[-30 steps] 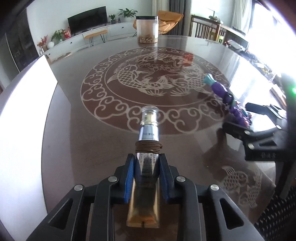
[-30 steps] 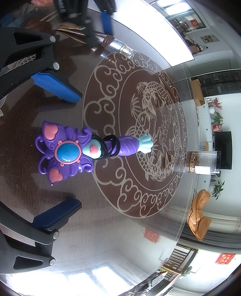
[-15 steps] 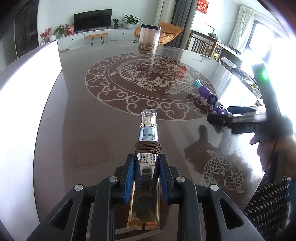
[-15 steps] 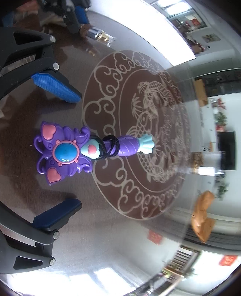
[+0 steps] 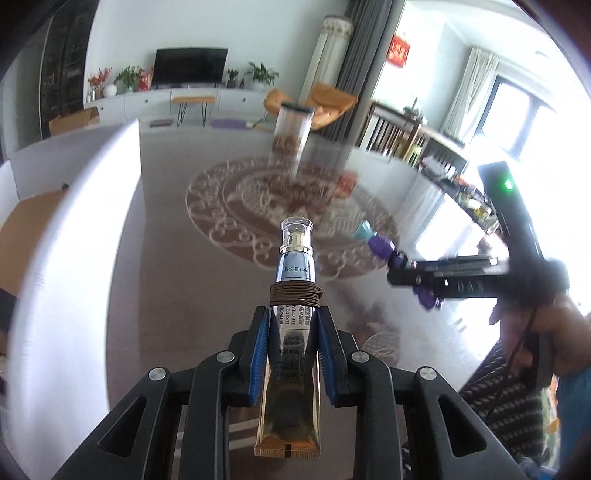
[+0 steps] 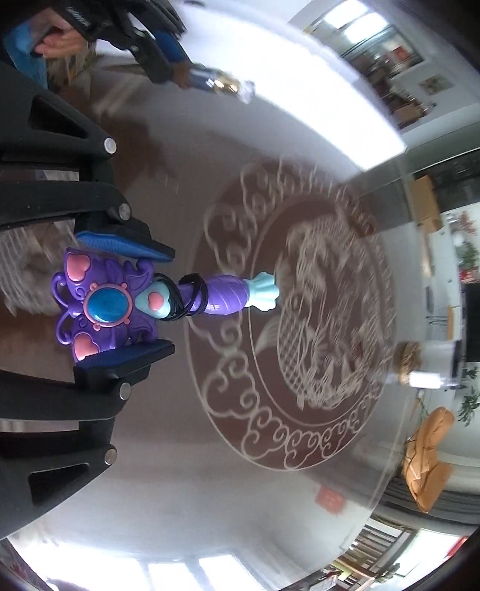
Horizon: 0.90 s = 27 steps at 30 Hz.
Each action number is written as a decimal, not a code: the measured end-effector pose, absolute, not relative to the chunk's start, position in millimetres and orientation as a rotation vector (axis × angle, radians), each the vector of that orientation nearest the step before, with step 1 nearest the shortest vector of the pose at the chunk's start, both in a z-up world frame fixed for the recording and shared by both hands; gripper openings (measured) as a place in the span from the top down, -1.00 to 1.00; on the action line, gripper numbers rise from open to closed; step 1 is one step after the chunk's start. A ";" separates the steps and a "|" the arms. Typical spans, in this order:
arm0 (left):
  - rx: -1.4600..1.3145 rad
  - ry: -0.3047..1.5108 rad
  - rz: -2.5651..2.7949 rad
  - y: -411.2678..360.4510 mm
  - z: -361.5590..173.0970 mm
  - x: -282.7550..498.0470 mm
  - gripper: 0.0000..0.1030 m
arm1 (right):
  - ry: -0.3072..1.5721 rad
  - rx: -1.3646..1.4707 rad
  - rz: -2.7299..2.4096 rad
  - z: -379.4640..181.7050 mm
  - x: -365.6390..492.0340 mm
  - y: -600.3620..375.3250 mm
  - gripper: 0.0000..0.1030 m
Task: Organize objects
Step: 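Carry gold tube and purple wand into the white bin while opening both tools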
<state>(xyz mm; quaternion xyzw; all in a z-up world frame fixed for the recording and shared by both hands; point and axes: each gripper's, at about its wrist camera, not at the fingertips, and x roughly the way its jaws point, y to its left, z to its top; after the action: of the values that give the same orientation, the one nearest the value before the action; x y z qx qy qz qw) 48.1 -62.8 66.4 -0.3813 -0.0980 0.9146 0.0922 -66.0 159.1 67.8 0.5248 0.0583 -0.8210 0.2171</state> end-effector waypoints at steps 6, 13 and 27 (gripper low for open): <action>-0.988 -0.403 2.788 -100.5 123.1 78.5 0.51 | -0.160 1.347 -2.208 113.9 -38.7 140.4 0.15; -0.964 -0.465 3.037 -204.6 170.5 122.3 0.51 | -0.210 1.098 -1.984 189.9 -3.6 19.8 0.15; -1.555 -0.583 3.321 -306.8 126.9 159.0 -0.89 | 0.185 1.178 -1.777 161.8 56.3 -154.9 -0.44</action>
<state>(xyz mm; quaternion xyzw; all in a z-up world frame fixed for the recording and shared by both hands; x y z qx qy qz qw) 159.0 -306.8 126.9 -0.4018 -0.1507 0.8582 -0.2818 56.3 -154.9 161.8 0.4829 0.0757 -0.7285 0.4799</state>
